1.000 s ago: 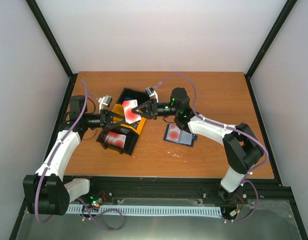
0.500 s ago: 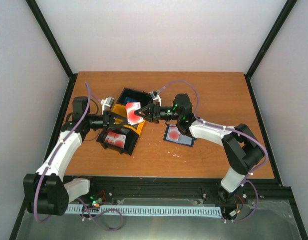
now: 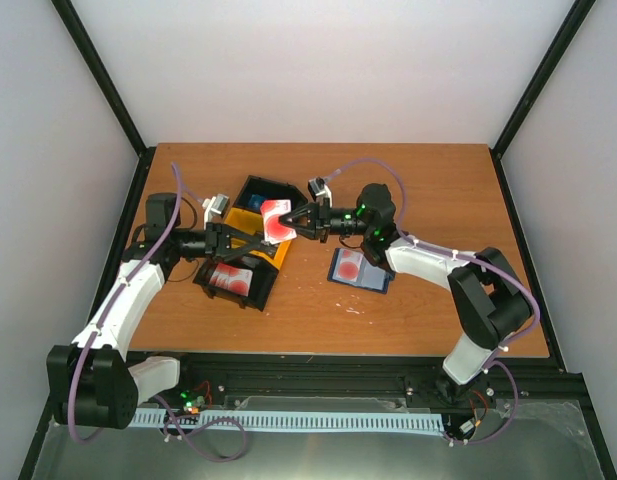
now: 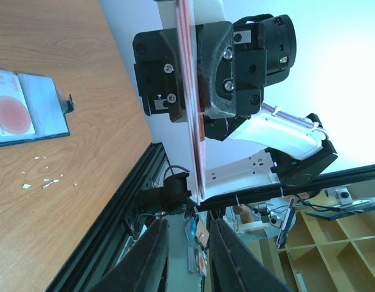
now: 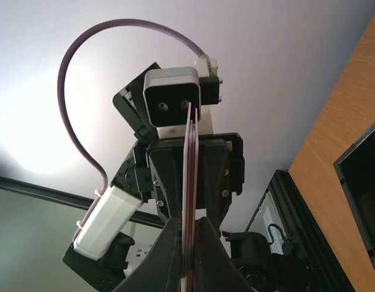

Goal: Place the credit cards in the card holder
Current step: Pick up the credit card from the storage box.

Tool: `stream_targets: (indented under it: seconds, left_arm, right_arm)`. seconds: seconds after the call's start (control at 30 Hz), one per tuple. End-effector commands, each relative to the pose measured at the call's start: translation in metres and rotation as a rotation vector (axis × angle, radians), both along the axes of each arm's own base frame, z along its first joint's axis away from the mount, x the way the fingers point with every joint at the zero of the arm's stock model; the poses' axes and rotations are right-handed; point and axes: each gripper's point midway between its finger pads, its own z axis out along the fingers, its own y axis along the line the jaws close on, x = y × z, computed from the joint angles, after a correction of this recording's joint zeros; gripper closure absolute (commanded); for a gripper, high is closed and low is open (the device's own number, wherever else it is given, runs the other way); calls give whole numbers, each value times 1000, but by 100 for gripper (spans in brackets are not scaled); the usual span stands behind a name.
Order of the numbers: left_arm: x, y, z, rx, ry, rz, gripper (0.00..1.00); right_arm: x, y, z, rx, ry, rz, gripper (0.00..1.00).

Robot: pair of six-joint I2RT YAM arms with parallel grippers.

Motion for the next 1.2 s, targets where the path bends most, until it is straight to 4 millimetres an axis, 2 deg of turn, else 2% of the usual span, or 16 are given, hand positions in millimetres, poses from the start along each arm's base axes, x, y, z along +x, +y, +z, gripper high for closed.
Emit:
stream_targets:
  seconds: [0.0, 0.07, 0.13, 0.23, 0.3, 0.43, 0.5, 0.57, 0.7, 0.87, 1.03, 1.17]
  left_arm:
    - [0, 0, 8, -18, -34, -21, 75]
    - [-1, 0, 9, -25, -35, -29, 65]
    - [-2, 0, 13, -33, -44, -35, 51]
    - [-2, -1, 18, -39, -58, -36, 45]
    - [-2, -1, 19, -42, -59, -36, 48]
    - [-2, -1, 15, -40, -52, -29, 66]
    - [-3, -1, 13, -40, -41, -27, 72]
    - [-4, -1, 14, -44, -53, -28, 72]
    - [-7, -1, 21, -55, -81, -38, 60]
    - [-13, -1, 34, -66, -128, -45, 50]
    - [-15, -1, 37, -69, -144, -48, 48]
    - [-13, -1, 30, -66, -125, -43, 55]
  right_arm:
    - [-12, -3, 19, 16, -54, 31, 97]
    - [-12, -3, 18, 8, -56, 33, 97]
    - [-12, -2, 17, 6, -52, 40, 97]
    - [-15, 1, 19, 16, -48, 52, 97]
    - [-19, 4, 24, 33, -47, 66, 97]
    - [-23, 6, 33, 84, -32, 82, 97]
    - [-24, 5, 40, 119, -35, 87, 97]
    - [-25, 5, 44, 134, -27, 95, 97]
    - [-26, 8, 42, 132, -14, 102, 97]
    - [-28, 12, 39, 135, -3, 109, 97]
    - [-29, 15, 40, 146, 0, 118, 97]
    - [-32, 15, 45, 171, 1, 126, 97]
